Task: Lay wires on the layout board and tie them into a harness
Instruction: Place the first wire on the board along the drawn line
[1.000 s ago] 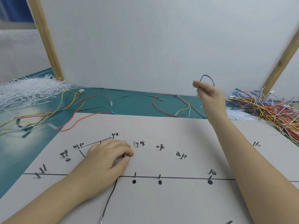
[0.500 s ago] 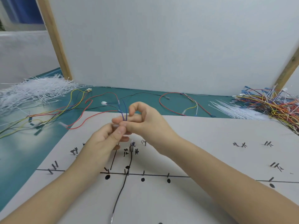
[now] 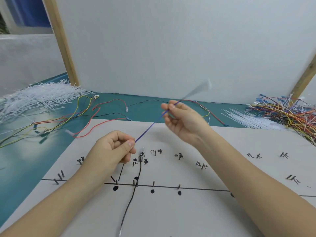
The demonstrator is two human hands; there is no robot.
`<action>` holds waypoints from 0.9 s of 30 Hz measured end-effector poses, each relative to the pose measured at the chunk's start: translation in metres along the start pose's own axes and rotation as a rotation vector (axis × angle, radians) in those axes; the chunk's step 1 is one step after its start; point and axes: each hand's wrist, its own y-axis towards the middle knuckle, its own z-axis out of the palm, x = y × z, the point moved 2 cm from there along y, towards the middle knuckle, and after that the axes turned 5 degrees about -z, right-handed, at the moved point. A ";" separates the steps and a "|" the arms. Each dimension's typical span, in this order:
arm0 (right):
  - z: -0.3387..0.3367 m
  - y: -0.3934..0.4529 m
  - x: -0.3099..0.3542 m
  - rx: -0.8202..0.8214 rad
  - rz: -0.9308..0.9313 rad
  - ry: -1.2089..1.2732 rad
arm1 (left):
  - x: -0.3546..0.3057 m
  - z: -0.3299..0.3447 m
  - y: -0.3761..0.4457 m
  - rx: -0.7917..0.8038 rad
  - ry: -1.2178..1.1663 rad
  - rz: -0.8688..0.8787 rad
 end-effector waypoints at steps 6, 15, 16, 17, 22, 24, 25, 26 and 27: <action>-0.049 0.014 0.028 -0.145 -0.151 -0.037 | -0.001 -0.003 -0.001 -0.036 0.088 -0.009; -0.052 0.014 0.031 -0.098 -0.159 -0.091 | 0.001 -0.004 -0.003 0.003 0.083 -0.080; -0.051 0.013 0.030 -0.095 -0.157 -0.094 | 0.000 -0.003 -0.003 0.009 0.096 -0.091; -0.048 0.012 0.029 -0.088 -0.156 -0.099 | -0.001 -0.003 -0.005 0.007 0.118 -0.089; -0.022 0.005 0.020 0.041 -0.138 -0.153 | -0.004 -0.001 -0.012 -0.135 0.610 0.107; -0.008 -0.001 0.014 0.116 -0.131 -0.192 | -0.006 0.002 -0.016 -0.168 0.732 0.122; -0.001 -0.004 0.011 0.148 -0.127 -0.208 | -0.007 0.003 -0.017 -0.176 0.769 0.136; 0.004 -0.007 0.007 0.177 -0.125 -0.229 | -0.008 0.004 -0.018 -0.174 0.793 0.148; 0.009 -0.010 0.004 0.200 -0.127 -0.259 | -0.009 0.005 -0.019 -0.168 0.799 0.157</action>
